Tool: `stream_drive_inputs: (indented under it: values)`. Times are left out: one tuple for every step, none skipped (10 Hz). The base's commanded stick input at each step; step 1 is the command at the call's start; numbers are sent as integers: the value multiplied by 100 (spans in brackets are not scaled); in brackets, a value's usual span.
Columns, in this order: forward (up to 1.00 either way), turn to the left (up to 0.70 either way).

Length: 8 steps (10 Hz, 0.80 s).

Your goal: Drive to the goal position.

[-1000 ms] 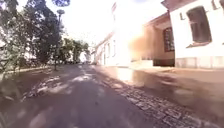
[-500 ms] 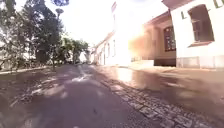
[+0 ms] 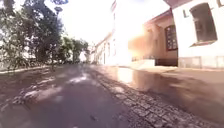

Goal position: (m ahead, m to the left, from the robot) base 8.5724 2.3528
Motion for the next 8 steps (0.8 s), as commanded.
stream_drive_inputs:
  values:
    - [50, 0]
    - [50, 0]
    - [50, 0]
    - [50, 0]
    - [50, 0]
    - [50, 0]
    - [50, 0]
    - [50, 0]
